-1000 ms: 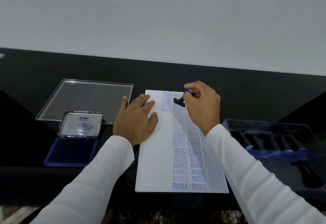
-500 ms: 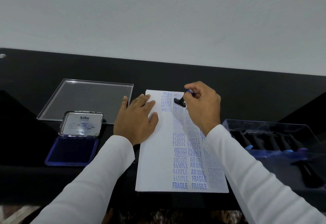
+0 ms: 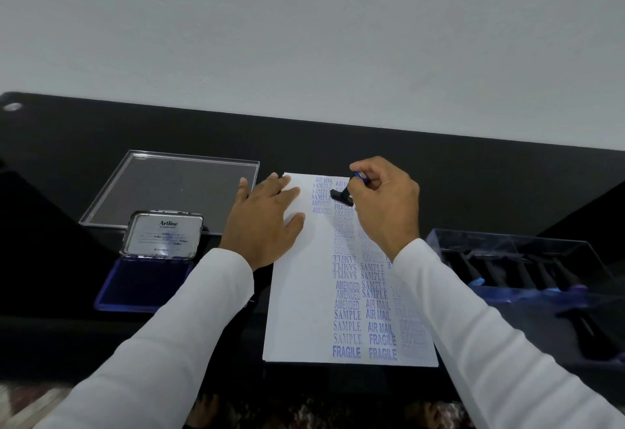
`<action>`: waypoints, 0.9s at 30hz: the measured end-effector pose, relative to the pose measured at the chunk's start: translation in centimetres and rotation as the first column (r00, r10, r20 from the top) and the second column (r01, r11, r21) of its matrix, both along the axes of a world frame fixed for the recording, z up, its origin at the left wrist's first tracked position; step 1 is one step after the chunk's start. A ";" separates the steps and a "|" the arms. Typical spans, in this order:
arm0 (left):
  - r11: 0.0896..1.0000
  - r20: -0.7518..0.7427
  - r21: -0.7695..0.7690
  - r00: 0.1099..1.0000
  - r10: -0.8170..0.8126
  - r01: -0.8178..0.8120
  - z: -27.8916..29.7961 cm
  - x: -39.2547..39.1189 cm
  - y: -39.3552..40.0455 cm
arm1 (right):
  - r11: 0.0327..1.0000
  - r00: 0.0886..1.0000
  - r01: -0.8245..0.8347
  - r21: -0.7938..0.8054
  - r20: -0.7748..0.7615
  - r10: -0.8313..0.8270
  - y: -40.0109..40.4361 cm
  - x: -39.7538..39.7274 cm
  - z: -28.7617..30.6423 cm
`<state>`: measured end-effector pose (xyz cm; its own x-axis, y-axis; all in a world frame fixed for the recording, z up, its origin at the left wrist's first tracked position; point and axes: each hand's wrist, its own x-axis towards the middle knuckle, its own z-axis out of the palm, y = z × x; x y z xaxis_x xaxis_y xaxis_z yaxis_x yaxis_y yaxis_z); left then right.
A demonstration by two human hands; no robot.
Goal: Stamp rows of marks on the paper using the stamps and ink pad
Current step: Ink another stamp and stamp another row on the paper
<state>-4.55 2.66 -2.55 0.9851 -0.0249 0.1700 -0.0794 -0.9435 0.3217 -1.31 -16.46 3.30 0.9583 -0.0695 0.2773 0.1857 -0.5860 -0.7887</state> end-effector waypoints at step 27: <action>0.953 0.107 -0.104 0.949 0.296 -0.286 3.2 -18.7 14.3 | 0.917 0.916 -0.395 -0.055 0.054 0.398 15.2 -11.8 1.5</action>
